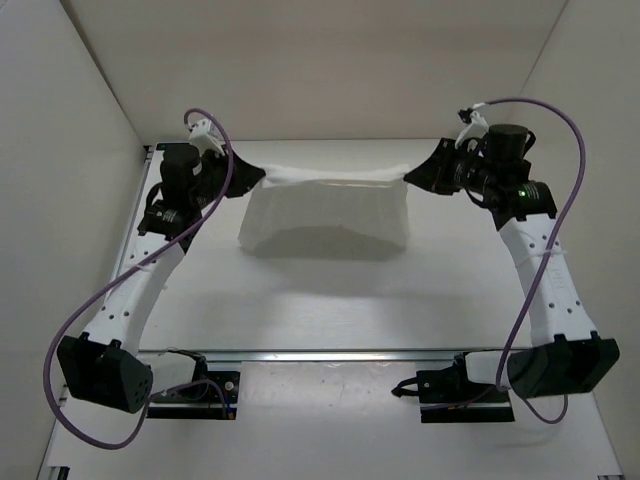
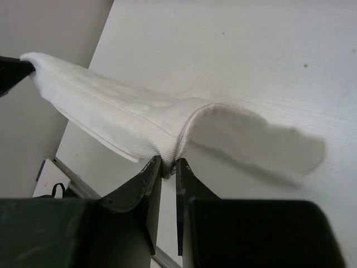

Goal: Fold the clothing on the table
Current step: Flatten the skirt out

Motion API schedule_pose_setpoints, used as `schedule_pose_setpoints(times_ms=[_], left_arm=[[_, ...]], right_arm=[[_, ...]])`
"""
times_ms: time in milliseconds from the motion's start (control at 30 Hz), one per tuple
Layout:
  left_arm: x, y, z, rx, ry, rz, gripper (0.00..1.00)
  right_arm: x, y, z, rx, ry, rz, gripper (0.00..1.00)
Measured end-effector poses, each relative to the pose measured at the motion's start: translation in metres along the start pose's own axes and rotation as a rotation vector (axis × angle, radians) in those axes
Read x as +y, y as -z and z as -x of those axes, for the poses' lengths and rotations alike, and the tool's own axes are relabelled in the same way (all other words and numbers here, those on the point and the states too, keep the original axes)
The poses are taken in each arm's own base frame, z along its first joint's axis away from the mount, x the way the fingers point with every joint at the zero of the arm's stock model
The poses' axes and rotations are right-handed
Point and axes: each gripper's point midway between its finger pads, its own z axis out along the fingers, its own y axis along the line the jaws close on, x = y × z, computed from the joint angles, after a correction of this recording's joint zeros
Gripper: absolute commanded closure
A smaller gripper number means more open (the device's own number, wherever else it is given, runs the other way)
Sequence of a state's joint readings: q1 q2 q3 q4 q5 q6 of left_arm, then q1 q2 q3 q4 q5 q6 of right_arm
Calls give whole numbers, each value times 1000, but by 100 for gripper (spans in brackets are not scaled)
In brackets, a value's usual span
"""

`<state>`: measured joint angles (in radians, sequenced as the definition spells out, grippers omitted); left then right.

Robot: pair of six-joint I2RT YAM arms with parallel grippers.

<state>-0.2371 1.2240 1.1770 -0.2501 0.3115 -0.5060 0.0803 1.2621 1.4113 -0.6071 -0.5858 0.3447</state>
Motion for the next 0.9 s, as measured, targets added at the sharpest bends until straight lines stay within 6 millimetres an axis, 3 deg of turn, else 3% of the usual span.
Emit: schedule_pose_setpoints(times_ms=[100, 233, 333, 400, 500, 600, 733, 800, 900], left_arm=[[3, -15, 32, -22, -8, 16, 100], [26, -77, 68, 19, -31, 91, 100], [40, -125, 97, 31, -43, 114, 100], [50, -138, 108, 31, -40, 128, 100], [63, -136, 113, 37, -24, 145, 100], [62, -126, 89, 77, -4, 127, 100], [84, -119, 24, 169, 28, 161, 100], [102, -117, -22, 237, 52, 190, 100], [136, -108, -112, 384, 108, 251, 100]], right_arm=[[-2, -26, 23, 22, 15, 18, 100], [-23, -90, 59, 71, 13, 18, 100], [-31, -131, 107, 29, 53, 33, 100], [-30, -136, 121, -5, 55, 54, 100], [-33, -120, 121, -17, 9, 70, 100], [-36, -107, 107, -1, -20, 78, 100], [-61, -121, 66, 70, -67, 40, 100], [-84, -133, 24, 142, -118, -4, 100], [-123, -144, -68, 302, -242, -92, 100]])
